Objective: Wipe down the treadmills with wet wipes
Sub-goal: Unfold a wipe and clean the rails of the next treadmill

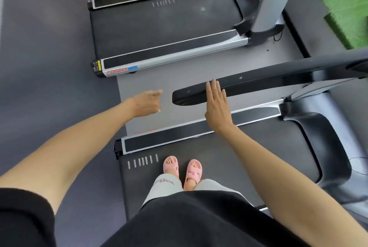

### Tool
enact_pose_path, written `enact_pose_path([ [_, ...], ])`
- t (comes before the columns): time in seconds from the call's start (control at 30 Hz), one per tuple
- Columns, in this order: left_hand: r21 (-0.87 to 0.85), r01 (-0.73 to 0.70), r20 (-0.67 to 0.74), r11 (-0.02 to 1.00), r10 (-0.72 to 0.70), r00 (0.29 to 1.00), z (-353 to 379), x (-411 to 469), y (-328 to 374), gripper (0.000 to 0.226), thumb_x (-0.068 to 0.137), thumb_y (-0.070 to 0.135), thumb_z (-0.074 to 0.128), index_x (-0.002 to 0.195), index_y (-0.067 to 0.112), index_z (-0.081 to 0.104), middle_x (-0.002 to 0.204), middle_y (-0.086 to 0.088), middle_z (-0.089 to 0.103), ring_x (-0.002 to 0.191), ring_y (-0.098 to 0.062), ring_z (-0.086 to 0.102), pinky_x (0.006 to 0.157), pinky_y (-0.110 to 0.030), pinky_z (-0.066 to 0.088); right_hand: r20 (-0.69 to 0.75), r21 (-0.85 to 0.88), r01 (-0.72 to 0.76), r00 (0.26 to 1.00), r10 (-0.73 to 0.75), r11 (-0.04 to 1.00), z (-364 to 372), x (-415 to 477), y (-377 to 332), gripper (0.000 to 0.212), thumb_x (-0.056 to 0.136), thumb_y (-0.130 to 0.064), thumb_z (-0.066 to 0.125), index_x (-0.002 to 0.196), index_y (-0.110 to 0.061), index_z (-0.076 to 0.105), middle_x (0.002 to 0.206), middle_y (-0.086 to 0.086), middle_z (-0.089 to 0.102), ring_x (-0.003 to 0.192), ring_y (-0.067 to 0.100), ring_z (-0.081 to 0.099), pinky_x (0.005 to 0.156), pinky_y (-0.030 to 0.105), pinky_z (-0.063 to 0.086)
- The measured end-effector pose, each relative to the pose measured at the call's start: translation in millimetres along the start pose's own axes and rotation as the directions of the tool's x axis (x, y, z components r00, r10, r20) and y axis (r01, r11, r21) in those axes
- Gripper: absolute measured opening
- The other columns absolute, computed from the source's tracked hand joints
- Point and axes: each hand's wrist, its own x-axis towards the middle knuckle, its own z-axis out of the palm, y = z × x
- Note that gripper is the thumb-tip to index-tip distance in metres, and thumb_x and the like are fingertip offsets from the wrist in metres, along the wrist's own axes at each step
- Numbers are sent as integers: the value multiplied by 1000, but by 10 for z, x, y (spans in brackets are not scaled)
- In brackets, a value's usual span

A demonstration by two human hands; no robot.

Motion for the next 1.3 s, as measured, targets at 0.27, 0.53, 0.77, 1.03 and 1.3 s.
enact_pose_path([
  [0.27, -396, 553, 332, 733, -447, 831, 155, -440, -689, 30, 78, -2, 46, 80, 24, 60, 73, 6, 63, 71, -17, 59, 97, -30, 31, 18, 15, 32, 999, -32, 999, -150, 367, -353, 80, 89, 4, 51, 153, -6, 4, 161, 17, -6, 148, 31, -8, 121, 41, 0],
  [0.53, -501, 175, 745, -847, -319, 586, 717, -319, -1081, 25, 82, 15, 70, 100, -1, 65, 88, -4, 60, 81, -17, 54, 72, -20, 38, 248, 542, -312, 947, 206, 780, -262, 1201, -981, 53, 92, 1, 45, 144, -7, 38, 144, 14, 42, 129, 28, 43, 99, 33, 39],
  [0.77, -366, 38, 660, -930, -231, 715, 1272, -282, -1653, 14, 90, 7, 62, 101, 14, 64, 92, -2, 64, 79, -15, 57, 75, -26, 41, 555, 828, -552, 786, 272, -95, -246, 1940, -1596, 20, 97, -26, 54, 109, -12, 62, 90, 8, 67, 86, 20, 65, 81, 31, 46],
  [1.03, -373, 51, 455, -927, -135, 880, 1197, 233, -2222, 19, 91, 13, 62, 110, 13, 64, 97, -1, 69, 94, -19, 64, 93, -33, 46, 477, 877, -414, 701, 530, -242, -469, 2102, -1432, 16, 94, -19, 57, 101, -6, 63, 91, 9, 68, 83, 20, 66, 87, 34, 48],
  [1.3, -434, 150, 414, -889, -49, 909, 939, 814, -2703, 17, 85, 14, 69, 101, 15, 63, 101, -4, 65, 93, -21, 62, 85, -34, 48, 464, 883, -389, 641, 611, -264, -659, 2205, -929, 18, 92, -17, 55, 103, -5, 63, 100, 12, 67, 85, 19, 67, 93, 35, 48],
])
